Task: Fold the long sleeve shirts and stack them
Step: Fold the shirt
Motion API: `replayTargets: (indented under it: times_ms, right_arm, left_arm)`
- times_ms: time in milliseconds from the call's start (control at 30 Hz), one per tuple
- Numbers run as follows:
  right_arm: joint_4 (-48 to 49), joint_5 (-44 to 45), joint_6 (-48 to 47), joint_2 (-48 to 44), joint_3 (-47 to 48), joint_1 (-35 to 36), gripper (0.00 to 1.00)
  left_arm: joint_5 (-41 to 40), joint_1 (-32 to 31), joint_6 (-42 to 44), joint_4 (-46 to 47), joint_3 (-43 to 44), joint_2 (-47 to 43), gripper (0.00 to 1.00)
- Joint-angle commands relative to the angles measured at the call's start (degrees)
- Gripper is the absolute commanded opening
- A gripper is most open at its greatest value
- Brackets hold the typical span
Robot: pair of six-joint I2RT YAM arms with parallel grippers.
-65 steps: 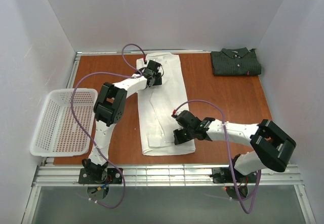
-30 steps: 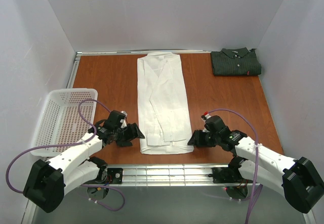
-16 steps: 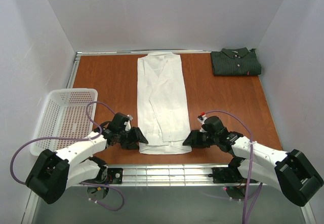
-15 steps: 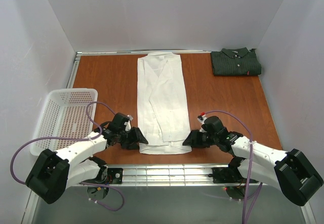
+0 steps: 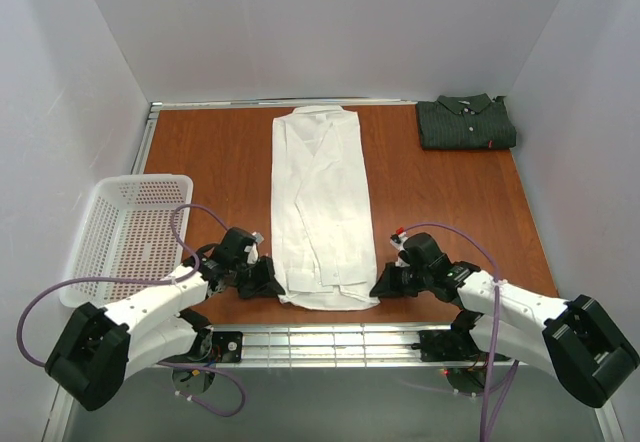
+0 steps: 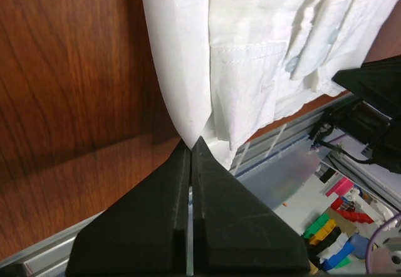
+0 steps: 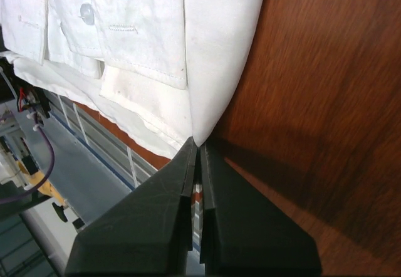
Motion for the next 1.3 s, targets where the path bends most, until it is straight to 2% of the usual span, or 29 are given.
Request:
replayTargets:
  times_ms: [0,200,367,600,933,1267]
  right_arm:
    - [-7.92,-1.17,-2.85,-2.82,2.1,0.0,0.01]
    - [-12.22,-1.53,-2.23,-7.74,7.1,0.0,0.01]
    - [-15.66,3.04,-5.74,-5.64,14.58,-0.79,0.01]
    - [-15.75,2.6,-11.53,4.27,26.7,-7.28,0.01]
    - [-13.82,-0.64,-16.38,20.98,46.48,-14.5,0.01]
    - [-12.41,-4.86,-19.54,41.46,64.59,-18.54,0.01]
  left_arm:
    - [1.08,-0.1,-0.78,-6.28,1.28,-4.18,0.0]
    - [0.82,-0.01,-1.13,-11.48,5.94,-7.44,0.0]
    - [-4.19,-0.01,-0.34,-11.4,12.09,-3.14,0.0]
    - [-8.76,2.01,2.56,-7.44,21.75,6.09,0.0]
    - [-9.47,13.69,6.52,-0.24,36.95,19.28,0.0]
    - [-9.12,17.21,9.15,6.88,47.42,37.55,0.0]
